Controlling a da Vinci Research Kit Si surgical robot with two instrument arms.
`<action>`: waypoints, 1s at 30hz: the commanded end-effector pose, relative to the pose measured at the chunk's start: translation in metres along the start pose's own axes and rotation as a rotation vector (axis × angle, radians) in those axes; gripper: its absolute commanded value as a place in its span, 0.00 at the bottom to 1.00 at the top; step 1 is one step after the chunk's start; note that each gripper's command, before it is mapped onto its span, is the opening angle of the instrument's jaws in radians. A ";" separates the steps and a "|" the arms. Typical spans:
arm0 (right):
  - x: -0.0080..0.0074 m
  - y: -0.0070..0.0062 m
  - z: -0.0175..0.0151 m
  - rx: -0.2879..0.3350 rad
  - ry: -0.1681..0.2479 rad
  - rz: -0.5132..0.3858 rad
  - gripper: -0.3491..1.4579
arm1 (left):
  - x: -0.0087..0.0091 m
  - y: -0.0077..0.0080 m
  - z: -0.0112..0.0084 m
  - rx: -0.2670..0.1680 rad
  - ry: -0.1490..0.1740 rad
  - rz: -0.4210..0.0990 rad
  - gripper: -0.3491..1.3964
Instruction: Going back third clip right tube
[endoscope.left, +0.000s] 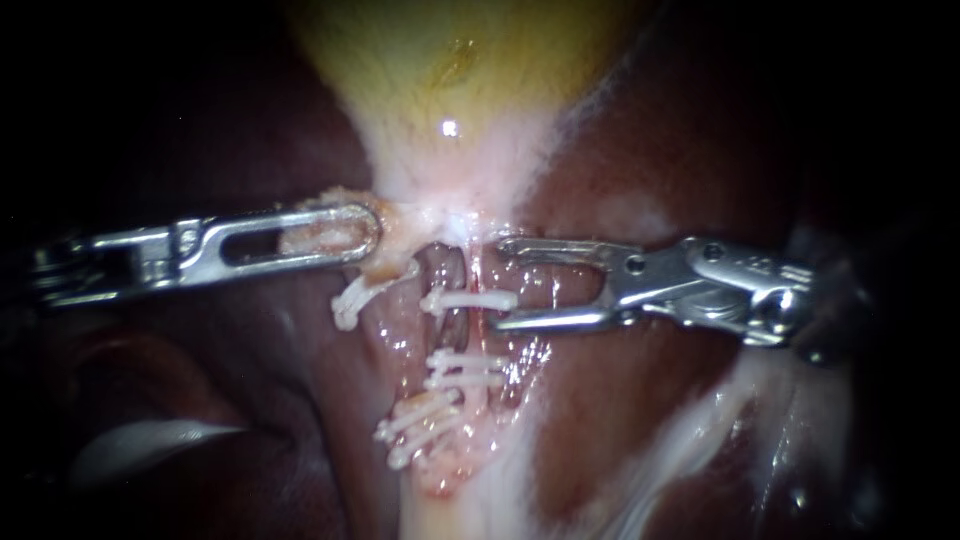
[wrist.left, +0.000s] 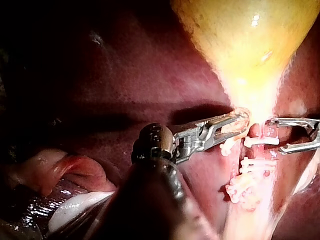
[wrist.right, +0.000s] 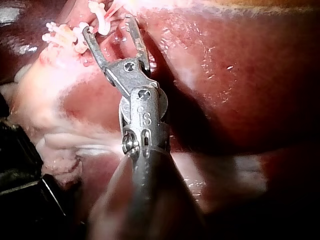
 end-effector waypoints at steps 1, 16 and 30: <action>0.0004 -0.0003 -0.0006 0.008 -0.012 -0.018 0.47 | 0.0000 0.0000 0.0000 0.000 0.000 0.000 0.00; 0.0024 -0.0024 -0.0047 0.050 -0.038 -0.111 0.47 | -0.0001 0.0000 0.0001 0.000 0.000 0.000 0.00; 0.0025 -0.0027 -0.0048 0.051 -0.037 -0.111 0.47 | 0.0014 0.0032 0.0042 -0.018 -0.002 0.015 0.00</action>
